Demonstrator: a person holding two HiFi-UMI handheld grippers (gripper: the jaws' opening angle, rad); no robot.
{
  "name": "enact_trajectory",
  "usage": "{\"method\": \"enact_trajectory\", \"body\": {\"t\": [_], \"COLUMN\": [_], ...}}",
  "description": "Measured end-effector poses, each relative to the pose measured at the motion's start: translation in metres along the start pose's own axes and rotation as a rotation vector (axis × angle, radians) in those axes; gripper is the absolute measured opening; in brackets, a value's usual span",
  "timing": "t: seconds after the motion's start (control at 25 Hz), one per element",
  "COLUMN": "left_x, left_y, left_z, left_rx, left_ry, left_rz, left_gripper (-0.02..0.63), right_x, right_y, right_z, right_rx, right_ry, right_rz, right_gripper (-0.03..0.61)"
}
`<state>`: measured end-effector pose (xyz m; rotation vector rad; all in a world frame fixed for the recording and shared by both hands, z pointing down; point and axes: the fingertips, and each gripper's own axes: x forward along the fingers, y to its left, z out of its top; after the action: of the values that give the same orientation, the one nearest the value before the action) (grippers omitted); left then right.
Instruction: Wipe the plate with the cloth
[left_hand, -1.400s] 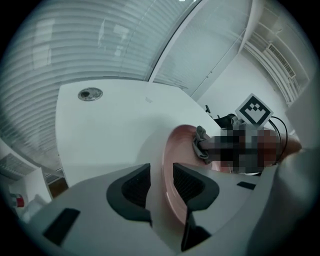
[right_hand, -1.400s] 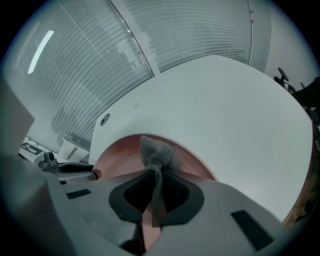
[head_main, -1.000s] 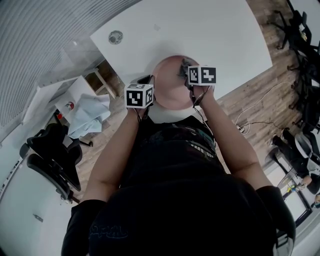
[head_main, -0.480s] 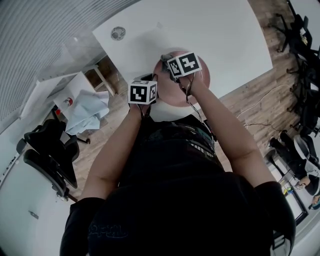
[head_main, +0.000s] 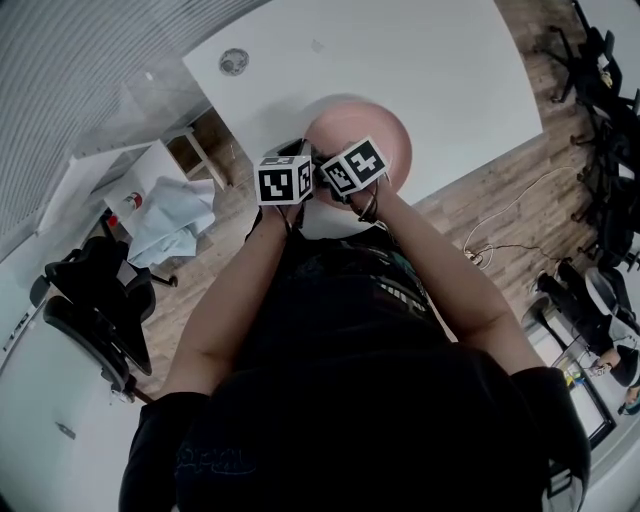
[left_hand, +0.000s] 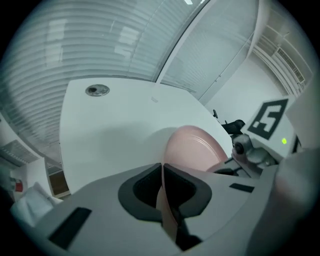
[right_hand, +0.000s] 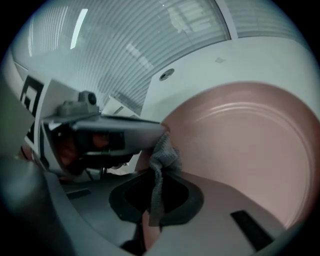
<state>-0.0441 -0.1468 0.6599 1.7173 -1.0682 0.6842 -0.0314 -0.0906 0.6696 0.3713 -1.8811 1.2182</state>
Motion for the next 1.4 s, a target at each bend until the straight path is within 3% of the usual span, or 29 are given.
{"method": "enact_trajectory", "body": {"t": [0.28,0.48,0.56,0.64,0.84,1.0,1.12,1.28,1.4], "left_x": [-0.001,-0.001,-0.001,0.0,0.002,0.002,0.002,0.001,0.001], "left_y": [0.002,0.001,0.001,-0.001,-0.003,-0.004,-0.004,-0.002,-0.001], "left_z": [0.0,0.001,0.0,0.0,0.002,0.002,0.003,0.002,0.002], "left_rx": [0.018,0.054,0.074,0.092,0.121,0.109,0.075,0.026,0.013], "left_ry": [0.006,0.011,0.016,0.025,0.029,0.03,0.022,0.005,-0.004], "left_rz": [0.016,0.029,0.033,0.038,0.043,0.038,0.027,0.024,0.023], "left_gripper": [0.026,0.026,0.026,0.026,0.026,0.026,0.026,0.026,0.026], "right_x": [-0.015,-0.057,-0.076,-0.088,-0.108,-0.09,-0.064,-0.024,-0.008], "right_y": [-0.001,-0.053,-0.081,-0.098,-0.143,-0.134,-0.102,-0.04,-0.007], "right_z": [-0.076,-0.114,-0.111,-0.1,-0.024,0.036,0.058,0.038,-0.002], "right_rx": [-0.083,-0.144,-0.164,-0.143,-0.174,-0.186,-0.244,-0.297,-0.343], "right_ry": [0.19,0.362,0.375,0.363,0.209,0.038,-0.012,0.038,0.106], "right_rz": [-0.038,-0.223,-0.319,-0.349,-0.518,-0.483,-0.38,-0.173,-0.091], "right_gripper": [0.034,0.034,0.034,0.034,0.034,0.034,0.034,0.034,0.034]}}
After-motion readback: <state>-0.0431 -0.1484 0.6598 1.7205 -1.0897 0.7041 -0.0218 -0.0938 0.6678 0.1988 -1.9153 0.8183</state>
